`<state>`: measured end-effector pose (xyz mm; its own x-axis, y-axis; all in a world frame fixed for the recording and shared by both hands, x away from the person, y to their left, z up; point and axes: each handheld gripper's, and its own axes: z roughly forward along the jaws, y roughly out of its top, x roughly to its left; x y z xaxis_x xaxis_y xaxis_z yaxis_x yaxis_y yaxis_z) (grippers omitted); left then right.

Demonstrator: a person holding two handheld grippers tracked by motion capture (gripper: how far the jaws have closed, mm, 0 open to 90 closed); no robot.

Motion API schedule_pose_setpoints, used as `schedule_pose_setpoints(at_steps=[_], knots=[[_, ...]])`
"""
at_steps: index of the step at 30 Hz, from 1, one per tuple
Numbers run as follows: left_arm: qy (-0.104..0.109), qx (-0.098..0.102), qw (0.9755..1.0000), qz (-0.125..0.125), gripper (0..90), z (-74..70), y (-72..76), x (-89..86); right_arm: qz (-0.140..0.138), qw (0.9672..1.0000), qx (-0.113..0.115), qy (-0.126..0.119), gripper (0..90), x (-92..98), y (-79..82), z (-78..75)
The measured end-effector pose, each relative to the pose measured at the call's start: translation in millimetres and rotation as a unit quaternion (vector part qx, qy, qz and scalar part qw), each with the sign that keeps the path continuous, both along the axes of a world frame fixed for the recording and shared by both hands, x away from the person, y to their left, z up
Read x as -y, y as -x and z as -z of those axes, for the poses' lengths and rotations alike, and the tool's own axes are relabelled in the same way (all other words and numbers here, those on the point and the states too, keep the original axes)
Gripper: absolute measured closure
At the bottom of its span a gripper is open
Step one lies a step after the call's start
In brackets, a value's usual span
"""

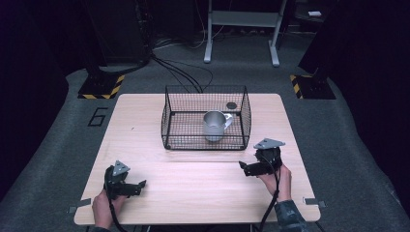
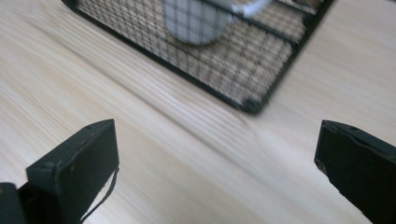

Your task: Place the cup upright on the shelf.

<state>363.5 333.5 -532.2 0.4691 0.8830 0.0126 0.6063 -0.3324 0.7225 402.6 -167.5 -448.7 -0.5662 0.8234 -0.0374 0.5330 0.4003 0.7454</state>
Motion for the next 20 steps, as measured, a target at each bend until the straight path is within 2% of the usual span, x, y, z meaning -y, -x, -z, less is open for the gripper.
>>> schedule_pose_setpoints(at_steps=[3, 5, 6, 8, 9, 10, 11, 17, 20], knots=[[-0.001, 0.0, 1.0, -0.001, 0.4, 0.0, 0.0, 0.0, 0.016, 0.9998, -0.008, 0.003, 0.0, 12.0, 4.5, 12.5], [0.0, 0.0, 1.0, -0.001, 0.4, 0.0, 0.1, 0.1, 0.038, 0.9991, -0.02, 0.002, 0.0, 20.1, 8.2, 23.3], [0.0, 0.0, 1.0, 0.0, 0.4, 0.0, 0.0, 0.1, 0.034, 0.9992, -0.02, 0.007, 0.0, 26.2, 9.9, 28.9], [0.0, -0.001, 1.0, 0.001, 0.4, -0.2, 0.0, -0.1, 0.055, 0.998, -0.029, 0.005, 0.0, 34.8, 13.9, 39.9], [0.0, 0.0, 1.0, -0.001, 0.4, 0.0, 0.1, 0.0, 0.053, 0.9982, -0.028, 0.009, 0.0, 40.4, 14.8, 44.1], [0.0, 0.0, 1.0, -0.001, 0.4, 0.0, 0.0, 0.1, 0.064, 0.9973, -0.036, -0.002, 0.0, 45.7, 17.9, 50.0], [0.001, 0.001, 1.0, 0.0, 0.4, 0.2, -0.1, 0.0, 0.073, 0.9968, -0.033, -0.003, 0.0, 49.1, 19.9, 54.0], [-0.001, -0.001, 1.0, -0.001, 0.4, -0.1, 0.1, 0.0, 0.097, 0.9948, -0.032, 0.003, 0.0, 64.0, 27.1, 70.5], [-0.001, -0.002, 1.0, -0.001, 0.4, -0.4, 0.0, 0.1, 0.104, 0.9937, -0.04, 0.007, 0.0, 67.2, 27.1, 77.9]])
